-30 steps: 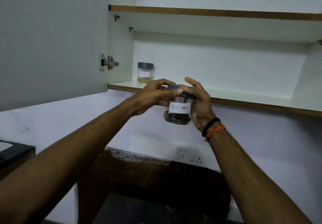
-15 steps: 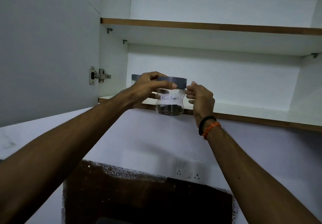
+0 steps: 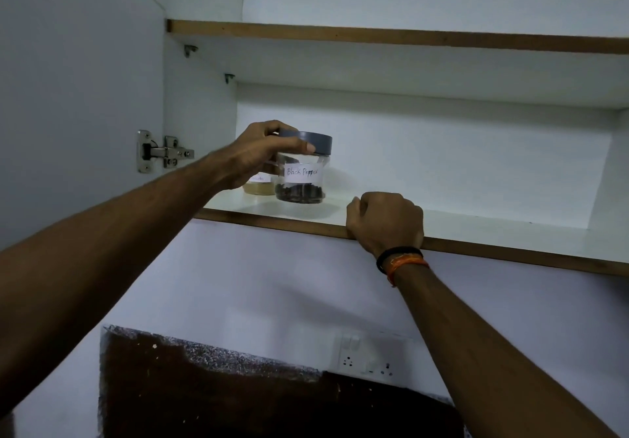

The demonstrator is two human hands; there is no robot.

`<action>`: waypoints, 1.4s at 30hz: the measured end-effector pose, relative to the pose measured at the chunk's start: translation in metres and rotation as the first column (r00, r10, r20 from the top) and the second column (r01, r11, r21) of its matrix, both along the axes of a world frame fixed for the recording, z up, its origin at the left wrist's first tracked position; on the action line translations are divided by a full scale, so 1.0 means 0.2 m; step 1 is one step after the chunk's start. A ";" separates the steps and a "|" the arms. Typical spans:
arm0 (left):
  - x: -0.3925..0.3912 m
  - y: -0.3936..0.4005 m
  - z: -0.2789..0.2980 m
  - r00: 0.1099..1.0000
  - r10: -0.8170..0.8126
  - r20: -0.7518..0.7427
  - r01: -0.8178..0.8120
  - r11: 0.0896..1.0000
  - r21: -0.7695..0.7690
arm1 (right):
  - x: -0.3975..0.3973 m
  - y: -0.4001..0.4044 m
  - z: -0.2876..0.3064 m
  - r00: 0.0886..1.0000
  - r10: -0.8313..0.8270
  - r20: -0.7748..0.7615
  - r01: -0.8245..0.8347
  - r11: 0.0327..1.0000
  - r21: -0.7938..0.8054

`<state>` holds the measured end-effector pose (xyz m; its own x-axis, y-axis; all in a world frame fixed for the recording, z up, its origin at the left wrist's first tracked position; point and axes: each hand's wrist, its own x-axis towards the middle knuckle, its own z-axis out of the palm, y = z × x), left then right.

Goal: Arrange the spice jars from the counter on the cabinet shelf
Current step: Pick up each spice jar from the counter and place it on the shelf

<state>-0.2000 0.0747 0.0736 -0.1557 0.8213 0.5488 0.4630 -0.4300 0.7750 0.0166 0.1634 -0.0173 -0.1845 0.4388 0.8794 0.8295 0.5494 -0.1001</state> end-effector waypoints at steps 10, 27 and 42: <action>-0.16 0.27 -0.07 1.000 0.011 -0.023 -0.013 0.993 -0.116 | -0.02 0.03 -0.03 0.997 -0.066 -0.031 0.070 0.986 0.150; -0.32 0.60 0.07 0.674 0.247 -0.696 -0.247 0.964 0.103 | -0.02 0.05 -0.06 0.997 -0.017 -0.077 0.038 0.959 0.281; -0.33 0.71 0.08 0.593 0.262 -0.761 -0.320 0.944 0.075 | -0.02 0.06 -0.07 0.996 0.010 -0.092 0.018 0.955 0.296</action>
